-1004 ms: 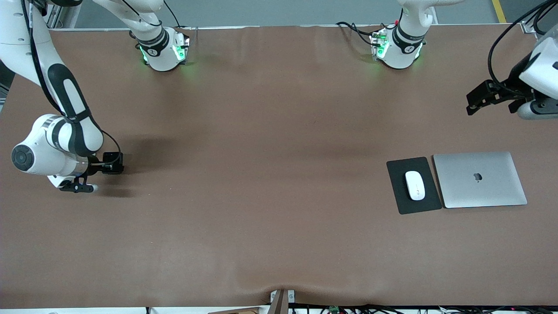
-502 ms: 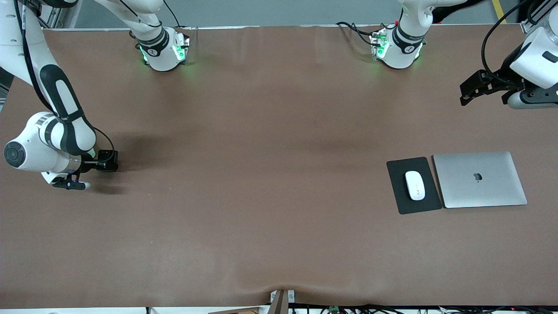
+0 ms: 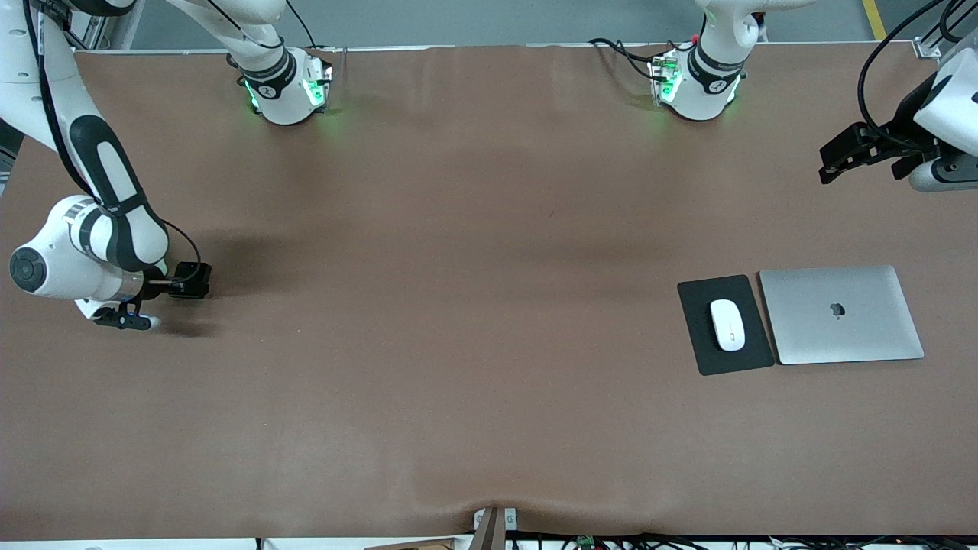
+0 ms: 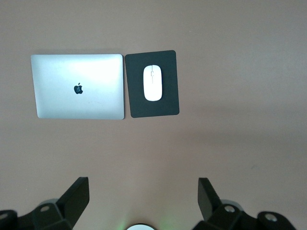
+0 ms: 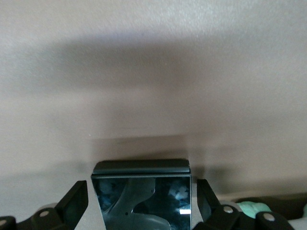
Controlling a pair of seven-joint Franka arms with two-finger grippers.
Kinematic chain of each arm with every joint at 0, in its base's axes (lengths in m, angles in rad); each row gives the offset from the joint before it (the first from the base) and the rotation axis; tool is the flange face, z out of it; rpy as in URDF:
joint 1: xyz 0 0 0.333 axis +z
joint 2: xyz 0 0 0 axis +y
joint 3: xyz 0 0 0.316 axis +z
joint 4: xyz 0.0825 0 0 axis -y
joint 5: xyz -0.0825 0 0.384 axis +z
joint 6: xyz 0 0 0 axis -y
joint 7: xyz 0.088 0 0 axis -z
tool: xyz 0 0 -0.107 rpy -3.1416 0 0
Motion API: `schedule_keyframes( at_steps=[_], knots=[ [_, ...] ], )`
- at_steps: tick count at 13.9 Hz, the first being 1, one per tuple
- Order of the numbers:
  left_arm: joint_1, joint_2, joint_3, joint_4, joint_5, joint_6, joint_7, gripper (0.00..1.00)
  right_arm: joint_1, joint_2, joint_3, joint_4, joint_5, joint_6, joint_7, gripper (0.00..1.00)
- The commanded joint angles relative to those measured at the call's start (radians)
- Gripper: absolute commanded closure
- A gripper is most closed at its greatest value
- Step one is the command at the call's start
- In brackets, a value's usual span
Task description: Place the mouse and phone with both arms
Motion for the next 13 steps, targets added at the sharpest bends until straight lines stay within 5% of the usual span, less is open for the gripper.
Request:
schedule_keyframes(
  at_steps=[1, 5, 13],
  knots=[
    [0.007, -0.024, 0.002, -0.011, -0.022, -0.013, -0.005, 0.0, 0.011, -0.034, 0.017, 0.054, -0.012, -0.054, 0.0, 0.0],
    [0.017, -0.024, 0.002, -0.011, -0.021, -0.013, -0.004, 0.0, 0.092, -0.117, 0.012, 0.103, -0.014, -0.126, 0.081, 0.0],
    [0.021, -0.025, 0.002, -0.011, -0.022, -0.013, -0.001, 0.0, 0.207, -0.443, 0.02, 0.151, -0.012, -0.385, 0.181, 0.0]
  ],
)
